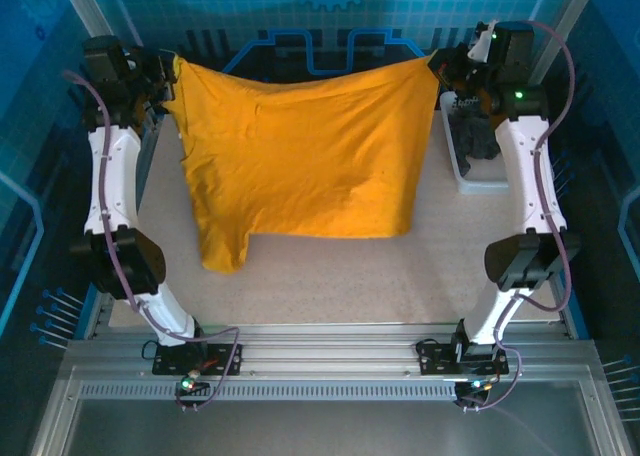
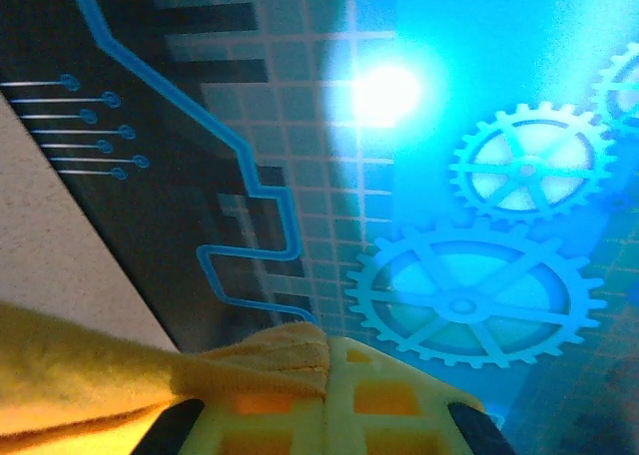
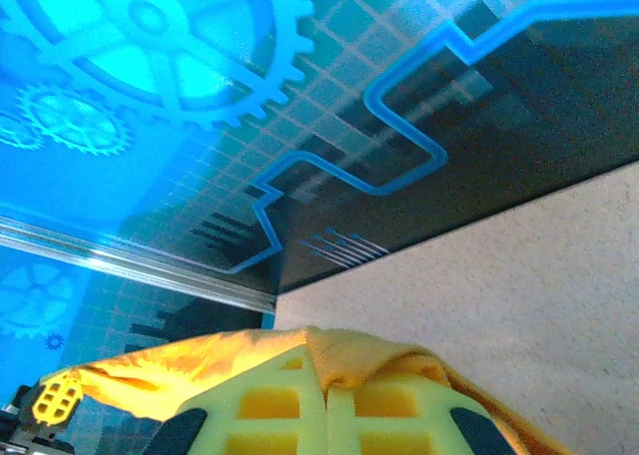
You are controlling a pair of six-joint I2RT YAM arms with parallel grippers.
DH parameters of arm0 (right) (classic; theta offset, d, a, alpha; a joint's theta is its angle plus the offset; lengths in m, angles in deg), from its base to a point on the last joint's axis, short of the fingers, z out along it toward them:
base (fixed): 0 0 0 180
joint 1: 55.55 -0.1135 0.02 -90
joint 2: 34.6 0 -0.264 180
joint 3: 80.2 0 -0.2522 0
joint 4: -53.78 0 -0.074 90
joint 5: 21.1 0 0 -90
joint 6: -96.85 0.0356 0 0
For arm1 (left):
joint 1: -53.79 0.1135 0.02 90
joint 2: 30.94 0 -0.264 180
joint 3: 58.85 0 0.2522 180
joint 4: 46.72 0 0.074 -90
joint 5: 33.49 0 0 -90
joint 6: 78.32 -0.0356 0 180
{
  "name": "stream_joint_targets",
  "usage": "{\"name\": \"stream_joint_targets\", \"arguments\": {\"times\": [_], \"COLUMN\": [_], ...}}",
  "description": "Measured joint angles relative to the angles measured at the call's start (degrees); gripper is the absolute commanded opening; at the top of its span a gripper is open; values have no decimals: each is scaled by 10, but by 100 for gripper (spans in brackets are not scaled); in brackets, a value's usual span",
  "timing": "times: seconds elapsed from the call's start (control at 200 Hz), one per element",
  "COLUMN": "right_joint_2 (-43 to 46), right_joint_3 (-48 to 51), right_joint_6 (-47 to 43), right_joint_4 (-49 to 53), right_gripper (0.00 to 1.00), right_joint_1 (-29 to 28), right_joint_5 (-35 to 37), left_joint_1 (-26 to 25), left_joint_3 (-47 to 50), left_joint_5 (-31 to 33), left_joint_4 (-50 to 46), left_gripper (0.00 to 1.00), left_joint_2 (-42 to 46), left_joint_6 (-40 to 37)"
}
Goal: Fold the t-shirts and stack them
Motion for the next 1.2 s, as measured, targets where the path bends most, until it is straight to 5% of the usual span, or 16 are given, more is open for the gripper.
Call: {"name": "stream_joint_targets", "arguments": {"times": [0.165, 0.3, 0.57, 0.655, 0.755, 0.955, 1.195], "right_joint_2": [-5, 34, 247, 277, 243, 172, 299], "right_joint_3": [-90, -62, 314, 442, 539, 636, 723], "right_joint_6": [-1, -10, -29, -32, -48, -86, -99], "right_joint_4": [29, 58, 77, 63, 57, 70, 76], "right_gripper": [0, 0, 2, 34, 50, 59, 53], "right_joint_1": [0, 3, 7, 8, 10, 6, -16], "right_joint_5": [9, 40, 134, 145, 148, 153, 167], "left_joint_1": [10, 13, -5, -21, -32, -63, -107], "left_joint_3": [-89, -75, 291, 423, 559, 657, 753], "left_joint_5": [-11, -3, 61, 66, 67, 82, 103], "left_joint_4": [-6, -43, -90, -82, -75, -152, -206], "left_gripper": [0, 0, 0, 37, 63, 67, 61], "left_joint_2": [9, 83, 376, 388, 336, 281, 452], "left_joint_6": [-3, -18, -40, -55, -79, -155, -162]}}
